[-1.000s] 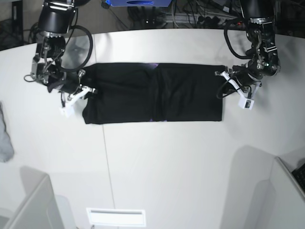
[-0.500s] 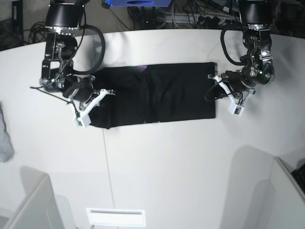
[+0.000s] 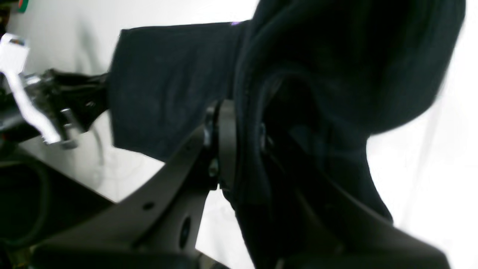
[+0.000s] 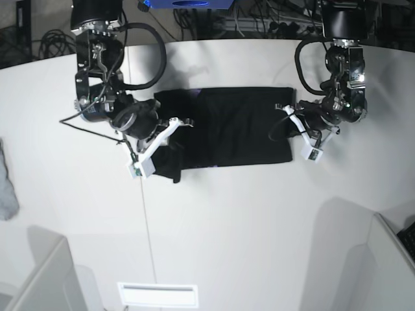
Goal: Fold the T-shirt properly
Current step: 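Grasp the strip end with the right gripper and fold it toward the left gripper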
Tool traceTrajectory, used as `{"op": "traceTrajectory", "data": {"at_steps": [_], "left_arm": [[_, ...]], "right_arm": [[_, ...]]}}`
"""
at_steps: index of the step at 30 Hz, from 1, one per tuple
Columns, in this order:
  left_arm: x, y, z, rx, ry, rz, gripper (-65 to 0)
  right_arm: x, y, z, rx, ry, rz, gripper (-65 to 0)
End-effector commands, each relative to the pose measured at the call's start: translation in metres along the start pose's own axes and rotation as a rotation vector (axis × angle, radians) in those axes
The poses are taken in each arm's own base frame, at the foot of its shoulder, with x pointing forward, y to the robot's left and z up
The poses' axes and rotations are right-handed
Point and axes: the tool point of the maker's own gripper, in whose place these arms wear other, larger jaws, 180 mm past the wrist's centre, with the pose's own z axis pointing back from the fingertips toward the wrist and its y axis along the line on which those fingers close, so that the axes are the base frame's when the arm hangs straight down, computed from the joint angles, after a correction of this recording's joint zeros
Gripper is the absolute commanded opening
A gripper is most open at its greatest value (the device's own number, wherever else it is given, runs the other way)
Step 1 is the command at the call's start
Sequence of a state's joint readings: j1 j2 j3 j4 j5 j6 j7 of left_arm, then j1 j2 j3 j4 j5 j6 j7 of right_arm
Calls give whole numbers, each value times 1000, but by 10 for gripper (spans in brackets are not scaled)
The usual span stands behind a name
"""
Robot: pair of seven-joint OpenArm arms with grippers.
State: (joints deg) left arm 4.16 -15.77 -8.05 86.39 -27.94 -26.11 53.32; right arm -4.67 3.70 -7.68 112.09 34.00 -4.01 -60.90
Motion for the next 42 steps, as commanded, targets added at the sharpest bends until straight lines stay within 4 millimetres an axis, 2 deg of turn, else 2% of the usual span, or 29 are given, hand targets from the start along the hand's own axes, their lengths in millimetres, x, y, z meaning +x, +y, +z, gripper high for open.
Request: {"op": "traceTrajectory", "data": {"at_steps": [1, 10, 13, 18, 26, 37, 42], "left_arm": [[4, 11, 7, 30, 2, -23, -650], [-4, 24, 14, 58, 27, -42, -650], [-10, 25, 15, 60, 41, -45, -650], [-8, 25, 27, 75, 31, -88, -650], [-11, 29, 33, 85, 41, -118, -650], [-24, 25, 33, 76, 62, -109, -650], [-26, 25, 32, 75, 66, -105, -650]], "right_arm": [[14, 14, 3, 35, -52, 9, -650], [12, 72, -9, 162, -91, 23, -650], [5, 85, -19, 169, -93, -29, -650], [-12, 102, -35, 188, -64, -22, -650], [-20, 113, -65, 196, -52, 36, -650], [-30, 112, -106, 158, -5, 42, -650], [-26, 116, -112, 161, 3, 45, -650]]}}
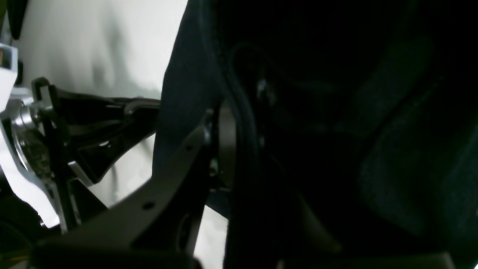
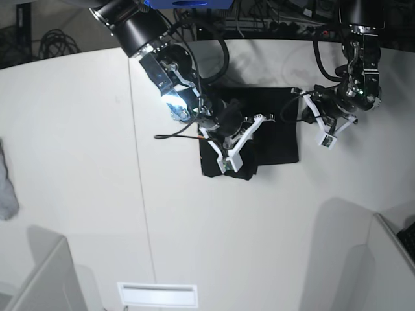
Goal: Fold the T-shirt properly
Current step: 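Grasp the strip end with the right gripper and fold it toward the left gripper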
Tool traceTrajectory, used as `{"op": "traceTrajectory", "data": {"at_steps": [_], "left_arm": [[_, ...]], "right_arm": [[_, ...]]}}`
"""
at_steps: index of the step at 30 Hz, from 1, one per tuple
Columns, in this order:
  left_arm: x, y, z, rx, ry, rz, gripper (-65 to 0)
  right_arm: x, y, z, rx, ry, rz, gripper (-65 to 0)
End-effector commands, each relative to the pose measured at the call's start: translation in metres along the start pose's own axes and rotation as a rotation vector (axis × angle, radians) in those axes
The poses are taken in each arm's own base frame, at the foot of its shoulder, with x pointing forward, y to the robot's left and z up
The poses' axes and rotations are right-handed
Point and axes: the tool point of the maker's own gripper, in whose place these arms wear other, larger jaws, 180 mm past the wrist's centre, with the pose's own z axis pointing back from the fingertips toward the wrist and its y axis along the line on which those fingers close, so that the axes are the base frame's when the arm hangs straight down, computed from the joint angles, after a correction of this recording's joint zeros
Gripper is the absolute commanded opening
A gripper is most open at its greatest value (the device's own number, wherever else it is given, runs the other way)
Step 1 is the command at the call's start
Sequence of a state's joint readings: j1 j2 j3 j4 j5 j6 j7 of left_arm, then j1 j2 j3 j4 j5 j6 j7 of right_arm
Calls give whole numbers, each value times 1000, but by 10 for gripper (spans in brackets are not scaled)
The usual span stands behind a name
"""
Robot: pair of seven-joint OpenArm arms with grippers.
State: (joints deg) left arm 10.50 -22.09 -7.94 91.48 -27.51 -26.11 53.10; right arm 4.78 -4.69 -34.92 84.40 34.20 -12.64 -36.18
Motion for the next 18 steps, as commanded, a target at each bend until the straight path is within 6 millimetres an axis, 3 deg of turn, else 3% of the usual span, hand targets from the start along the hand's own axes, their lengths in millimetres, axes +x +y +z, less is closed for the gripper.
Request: {"op": "traceTrajectory", "data": {"at_steps": [1, 8, 18], "left_arm": [[3, 4, 3, 10, -3, -11, -650], [-2, 1, 2, 5, 7, -4, -650], [-13, -6, 1, -7, 21, 9, -650]], "right_arm": [[19, 15, 3, 41, -51, 13, -650], [15, 43, 9, 98, -55, 83, -650], [23, 44, 3, 95, -57, 99, -650]]}}
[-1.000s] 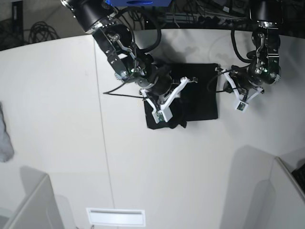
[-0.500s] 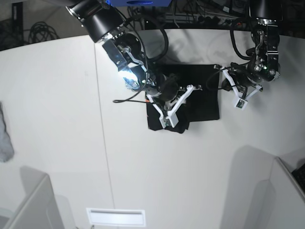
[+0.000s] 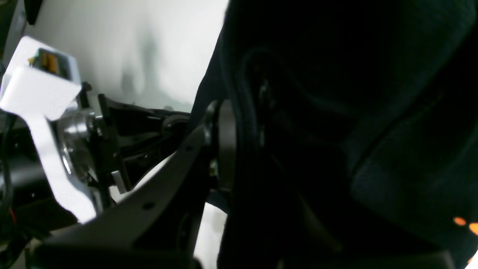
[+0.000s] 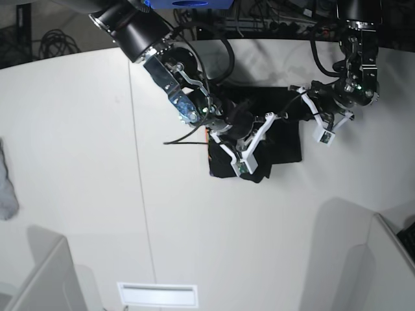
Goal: Fold the T-shirt properly
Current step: 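Grasp the strip end with the right gripper and fold it toward the left gripper, then press the fold flat with the right gripper, then release and withdraw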
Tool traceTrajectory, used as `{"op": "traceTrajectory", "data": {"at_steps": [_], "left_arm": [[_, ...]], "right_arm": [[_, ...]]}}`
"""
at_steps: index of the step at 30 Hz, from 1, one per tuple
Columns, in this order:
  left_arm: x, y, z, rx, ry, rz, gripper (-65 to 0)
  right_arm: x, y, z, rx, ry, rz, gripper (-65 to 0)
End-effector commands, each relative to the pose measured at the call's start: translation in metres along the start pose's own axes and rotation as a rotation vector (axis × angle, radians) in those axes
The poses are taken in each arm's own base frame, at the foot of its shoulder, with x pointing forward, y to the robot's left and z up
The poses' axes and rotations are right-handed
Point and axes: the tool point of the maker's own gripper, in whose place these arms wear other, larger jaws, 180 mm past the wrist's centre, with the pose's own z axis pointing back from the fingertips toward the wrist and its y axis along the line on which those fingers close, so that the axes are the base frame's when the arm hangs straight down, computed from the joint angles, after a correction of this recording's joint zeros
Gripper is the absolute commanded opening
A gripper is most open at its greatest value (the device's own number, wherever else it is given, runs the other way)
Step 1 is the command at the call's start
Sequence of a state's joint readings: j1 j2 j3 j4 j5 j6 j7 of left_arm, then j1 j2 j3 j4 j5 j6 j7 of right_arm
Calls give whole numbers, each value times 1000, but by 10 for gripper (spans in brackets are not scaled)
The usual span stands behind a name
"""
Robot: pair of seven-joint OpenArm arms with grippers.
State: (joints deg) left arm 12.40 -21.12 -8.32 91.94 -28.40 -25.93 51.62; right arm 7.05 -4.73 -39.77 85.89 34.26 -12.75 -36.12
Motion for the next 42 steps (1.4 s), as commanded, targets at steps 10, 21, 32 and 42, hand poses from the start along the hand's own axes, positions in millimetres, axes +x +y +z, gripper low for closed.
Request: {"op": "traceTrajectory", "data": {"at_steps": [10, 21, 32, 42], "left_arm": [[-11, 1, 9, 17, 37, -29, -650], [-19, 52, 58, 145, -22, 8, -650], [-57, 123, 137, 355, 26, 71, -650], [-66, 150, 167, 456, 3, 143, -650]], "right_arm": [[5, 11, -10, 26, -6, -8, -650], [16, 9, -10, 22, -55, -7, -483], [6, 45, -20, 80, -10, 125, -293], [-22, 117, -26, 262, 64, 340, -294]]}}
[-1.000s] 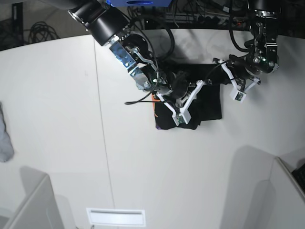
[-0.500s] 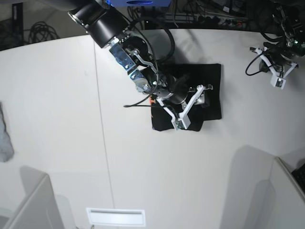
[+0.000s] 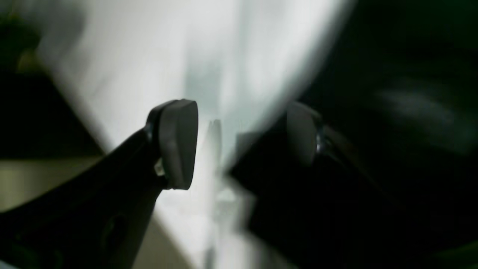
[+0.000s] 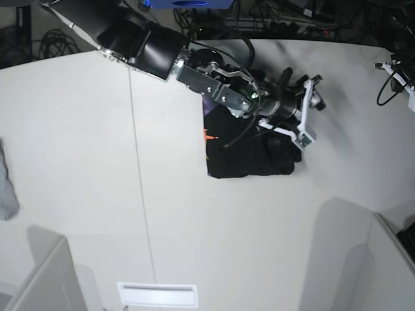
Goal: Fold the T-shirt properly
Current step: 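Press the fold flat with the right gripper, then release and withdraw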
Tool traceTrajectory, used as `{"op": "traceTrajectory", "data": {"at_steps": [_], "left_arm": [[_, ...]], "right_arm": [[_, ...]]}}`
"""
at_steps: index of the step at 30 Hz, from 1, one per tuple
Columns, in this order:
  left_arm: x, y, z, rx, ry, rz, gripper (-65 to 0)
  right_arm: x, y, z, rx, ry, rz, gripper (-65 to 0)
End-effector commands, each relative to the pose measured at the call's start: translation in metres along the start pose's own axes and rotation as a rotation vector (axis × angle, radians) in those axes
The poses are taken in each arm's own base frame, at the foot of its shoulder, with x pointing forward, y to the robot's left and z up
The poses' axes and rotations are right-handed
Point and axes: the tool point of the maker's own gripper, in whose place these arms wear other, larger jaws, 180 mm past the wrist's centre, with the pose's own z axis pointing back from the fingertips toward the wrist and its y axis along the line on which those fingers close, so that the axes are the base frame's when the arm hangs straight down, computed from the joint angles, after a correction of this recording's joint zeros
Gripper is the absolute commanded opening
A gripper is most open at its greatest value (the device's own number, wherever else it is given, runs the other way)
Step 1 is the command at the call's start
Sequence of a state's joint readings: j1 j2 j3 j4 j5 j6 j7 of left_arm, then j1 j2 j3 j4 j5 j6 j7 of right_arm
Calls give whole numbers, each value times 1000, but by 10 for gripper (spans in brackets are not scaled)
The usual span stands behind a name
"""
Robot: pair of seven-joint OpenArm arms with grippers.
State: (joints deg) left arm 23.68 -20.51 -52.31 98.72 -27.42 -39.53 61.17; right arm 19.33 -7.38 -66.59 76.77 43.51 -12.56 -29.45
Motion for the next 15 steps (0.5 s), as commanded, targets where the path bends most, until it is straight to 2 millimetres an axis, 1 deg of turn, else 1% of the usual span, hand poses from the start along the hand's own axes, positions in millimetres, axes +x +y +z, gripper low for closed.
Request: {"op": "traceTrajectory", "data": {"at_steps": [1, 3, 5, 6, 7, 9, 10, 11, 12, 13, 14, 15], "left_arm": [[11, 5, 5, 9, -30, -25, -650], [12, 4, 4, 6, -32, -27, -650], [13, 3, 4, 4, -33, -26, -650], [13, 3, 4, 3, -34, -28, -650], [14, 1, 4, 1, -36, -32, -650], [14, -12, -2, -34, -29, -49, -650], [14, -20, -4, -50, -28, -58, -650], [15, -29, -5, -66, -32, -68, -650], [16, -40, -5, -83, -44, -69, -650], [16, -49, -5, -95, -55, -62, -650], [19, -58, -3, -105, -75, -53, -650], [21, -67, -2, -115, -91, -40, -650]], "right_arm": [[30, 25, 6, 62, -73, 57, -294], [41, 40, 14, 104, -100, 93, -294], [54, 55, 26, 141, -146, 113, -294], [58, 55, 32, 147, -162, 124, -294], [64, 43, 41, 128, -184, 130, -296], [75, 21, 58, 90, -231, 106, -297], [78, 1, 68, 50, -253, 74, -300], [80, -21, 80, 3, -277, 37, -320], [81, -41, 92, -37, -301, 2, -359], [79, -56, 102, -68, -319, -26, -405], [78, -75, 114, -106, -343, -64, -470], [74, -95, 126, -148, -361, -106, -548]]}}
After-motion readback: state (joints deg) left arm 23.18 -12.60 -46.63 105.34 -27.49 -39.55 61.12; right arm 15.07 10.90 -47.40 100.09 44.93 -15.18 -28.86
